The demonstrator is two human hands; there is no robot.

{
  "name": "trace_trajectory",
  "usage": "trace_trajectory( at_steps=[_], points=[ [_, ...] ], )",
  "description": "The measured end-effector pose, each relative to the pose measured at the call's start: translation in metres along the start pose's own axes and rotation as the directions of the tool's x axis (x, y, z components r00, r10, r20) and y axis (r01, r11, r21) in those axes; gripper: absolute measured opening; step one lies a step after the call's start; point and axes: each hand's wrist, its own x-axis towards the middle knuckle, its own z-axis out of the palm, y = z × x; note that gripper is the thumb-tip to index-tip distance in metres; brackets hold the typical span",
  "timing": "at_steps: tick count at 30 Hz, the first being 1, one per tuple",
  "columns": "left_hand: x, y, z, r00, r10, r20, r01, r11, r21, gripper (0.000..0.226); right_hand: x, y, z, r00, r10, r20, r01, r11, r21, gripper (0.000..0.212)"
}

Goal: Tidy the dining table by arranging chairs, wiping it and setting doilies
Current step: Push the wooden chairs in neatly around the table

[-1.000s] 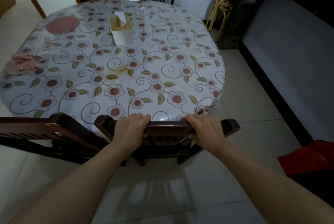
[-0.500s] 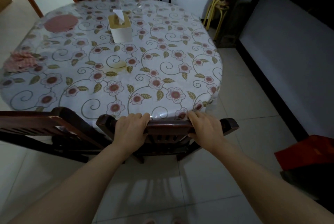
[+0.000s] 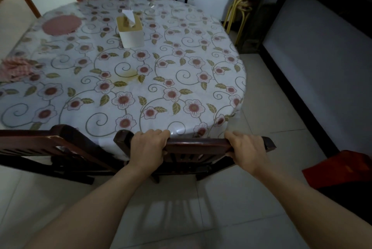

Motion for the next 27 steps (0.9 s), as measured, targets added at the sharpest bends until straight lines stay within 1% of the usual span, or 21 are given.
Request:
trace_trajectory(
  at_steps=[3, 4, 6, 9, 11, 13, 15, 17, 19, 21, 23, 25, 27],
  points=[
    [0.022, 0.000, 0.000, 0.999, 0.033, -0.002, -0.033, 0.999, -0.004, 0.039, 0.003, 0.007, 0.001, 0.999, 0.036, -0.014, -0.036, 0.999, 0.004, 0.034],
    [0.028, -0.002, 0.001, 0.998, 0.057, 0.001, -0.057, 0.998, 0.009, 0.041, 0.005, 0.009, 0.002, 0.999, 0.041, -0.035, -0.040, 0.999, 0.021, 0.035],
    [0.035, -0.005, 0.002, 0.997, 0.073, 0.010, -0.073, 0.996, 0.044, 0.044, 0.010, 0.012, 0.007, 0.997, 0.041, -0.060, -0.037, 0.997, 0.072, 0.040],
    [0.037, -0.006, 0.001, 0.996, 0.069, 0.048, -0.072, 0.995, 0.064, 0.044, 0.020, 0.014, 0.010, 0.997, 0.057, -0.049, -0.049, 0.986, 0.157, 0.038],
    [0.034, -0.004, 0.002, 0.994, 0.065, 0.087, -0.071, 0.995, 0.073, 0.039, 0.030, 0.018, 0.011, 0.997, 0.049, -0.066, -0.039, 0.988, 0.150, 0.032],
    [0.032, -0.008, -0.001, 0.994, 0.047, 0.095, -0.056, 0.994, 0.089, 0.036, 0.047, 0.017, 0.010, 0.997, 0.004, -0.075, 0.005, 0.993, 0.121, 0.029],
    [0.033, -0.021, -0.006, 0.992, 0.003, 0.126, -0.015, 0.995, 0.094, 0.033, 0.062, 0.009, 0.007, 0.996, -0.049, -0.078, 0.057, 0.994, 0.094, 0.037],
    [0.035, -0.037, -0.009, 0.990, 0.012, 0.137, -0.027, 0.993, 0.114, 0.035, 0.066, -0.002, 0.007, 0.995, -0.077, -0.069, 0.082, 0.994, 0.078, 0.044],
    [0.038, -0.041, -0.014, 0.984, 0.012, 0.176, -0.039, 0.988, 0.151, 0.036, 0.064, -0.006, 0.010, 0.994, -0.084, -0.069, 0.089, 0.992, 0.085, 0.047],
    [0.042, -0.032, -0.014, 0.984, 0.038, 0.177, -0.063, 0.988, 0.141, 0.028, 0.061, 0.001, 0.013, 0.996, -0.061, -0.063, 0.068, 0.992, 0.107, 0.047],
    [0.047, -0.020, -0.011, 0.983, 0.024, 0.184, -0.048, 0.991, 0.127, 0.020, 0.057, 0.013, 0.015, 0.997, -0.035, -0.072, 0.044, 0.990, 0.135, 0.047],
    [0.052, -0.013, -0.012, 0.978, 0.036, 0.203, -0.064, 0.989, 0.132, 0.026, 0.054, 0.020, 0.017, 0.997, -0.020, -0.069, 0.030, 0.988, 0.150, 0.047],
    [0.051, -0.011, -0.012, 0.977, 0.021, 0.214, -0.050, 0.990, 0.129, 0.029, 0.053, 0.019, 0.019, 0.998, 0.009, -0.069, 0.001, 0.990, 0.139, 0.046]
  ],
)
